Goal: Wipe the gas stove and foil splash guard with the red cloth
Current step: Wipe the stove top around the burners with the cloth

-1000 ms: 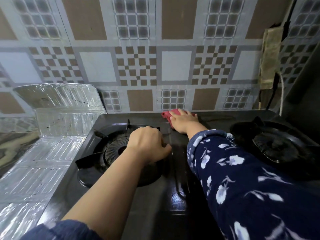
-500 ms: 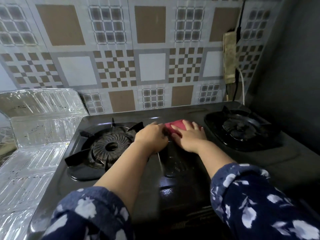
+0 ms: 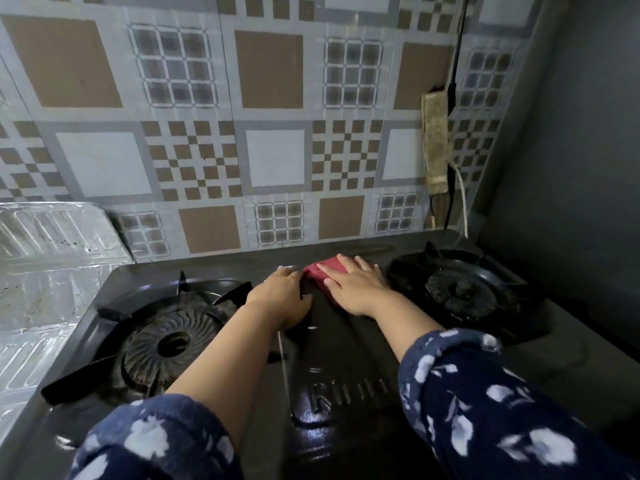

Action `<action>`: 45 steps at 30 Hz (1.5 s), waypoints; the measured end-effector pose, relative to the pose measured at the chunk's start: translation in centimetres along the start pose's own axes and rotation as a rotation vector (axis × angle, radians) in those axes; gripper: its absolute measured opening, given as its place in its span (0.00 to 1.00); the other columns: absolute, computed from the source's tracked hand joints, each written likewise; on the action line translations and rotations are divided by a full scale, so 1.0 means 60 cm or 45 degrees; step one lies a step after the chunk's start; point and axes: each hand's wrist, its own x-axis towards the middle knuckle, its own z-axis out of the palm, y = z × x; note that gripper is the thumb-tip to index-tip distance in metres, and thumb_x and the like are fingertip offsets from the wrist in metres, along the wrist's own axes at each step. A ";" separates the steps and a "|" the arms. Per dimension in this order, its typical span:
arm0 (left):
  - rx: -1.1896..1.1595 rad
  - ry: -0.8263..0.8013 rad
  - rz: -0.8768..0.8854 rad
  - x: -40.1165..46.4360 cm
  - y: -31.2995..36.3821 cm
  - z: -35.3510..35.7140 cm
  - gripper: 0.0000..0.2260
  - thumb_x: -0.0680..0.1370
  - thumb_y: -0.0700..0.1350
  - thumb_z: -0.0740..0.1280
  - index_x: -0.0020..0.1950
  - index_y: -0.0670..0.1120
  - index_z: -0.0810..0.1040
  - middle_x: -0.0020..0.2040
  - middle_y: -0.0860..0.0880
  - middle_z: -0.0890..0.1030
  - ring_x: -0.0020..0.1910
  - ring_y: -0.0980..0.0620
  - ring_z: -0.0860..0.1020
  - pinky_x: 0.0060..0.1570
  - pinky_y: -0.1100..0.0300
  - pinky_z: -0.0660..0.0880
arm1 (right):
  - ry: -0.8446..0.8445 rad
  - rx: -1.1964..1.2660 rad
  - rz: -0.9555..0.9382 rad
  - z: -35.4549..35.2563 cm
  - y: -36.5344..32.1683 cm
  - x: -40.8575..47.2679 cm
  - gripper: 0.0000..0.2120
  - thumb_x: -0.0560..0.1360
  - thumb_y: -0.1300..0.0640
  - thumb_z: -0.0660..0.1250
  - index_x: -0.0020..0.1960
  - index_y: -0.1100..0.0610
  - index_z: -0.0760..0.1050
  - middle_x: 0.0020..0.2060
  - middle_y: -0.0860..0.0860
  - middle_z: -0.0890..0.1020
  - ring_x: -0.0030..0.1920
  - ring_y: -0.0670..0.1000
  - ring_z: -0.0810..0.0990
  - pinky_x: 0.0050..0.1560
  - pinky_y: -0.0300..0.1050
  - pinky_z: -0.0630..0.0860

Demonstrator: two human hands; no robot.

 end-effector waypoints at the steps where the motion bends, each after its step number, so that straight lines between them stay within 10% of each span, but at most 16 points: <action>1: 0.016 0.004 -0.010 0.008 -0.001 0.001 0.28 0.78 0.53 0.59 0.76 0.45 0.59 0.76 0.46 0.60 0.74 0.47 0.61 0.70 0.51 0.63 | -0.026 -0.003 -0.025 -0.006 -0.002 0.022 0.22 0.81 0.42 0.43 0.75 0.36 0.48 0.78 0.48 0.45 0.77 0.58 0.44 0.75 0.62 0.41; 11: 0.057 -0.116 -0.030 0.069 0.037 0.002 0.40 0.73 0.68 0.59 0.78 0.51 0.51 0.79 0.51 0.49 0.78 0.52 0.47 0.74 0.52 0.54 | -0.486 -0.285 -0.319 -0.091 0.085 0.152 0.30 0.78 0.35 0.46 0.74 0.36 0.35 0.77 0.48 0.35 0.77 0.57 0.36 0.74 0.61 0.39; 21: 0.055 -0.178 -0.060 0.078 0.036 0.013 0.42 0.73 0.69 0.57 0.78 0.50 0.45 0.79 0.49 0.43 0.78 0.52 0.43 0.76 0.53 0.46 | -0.528 -0.163 -0.274 -0.114 0.189 0.197 0.36 0.76 0.38 0.57 0.76 0.39 0.40 0.77 0.51 0.47 0.76 0.60 0.51 0.73 0.56 0.53; 45: 0.082 -0.208 -0.099 0.077 0.049 0.008 0.41 0.73 0.68 0.58 0.79 0.51 0.46 0.79 0.51 0.44 0.78 0.52 0.45 0.76 0.51 0.48 | -0.335 0.053 0.126 -0.124 0.388 0.178 0.25 0.81 0.46 0.54 0.76 0.47 0.53 0.77 0.55 0.53 0.76 0.58 0.53 0.75 0.53 0.52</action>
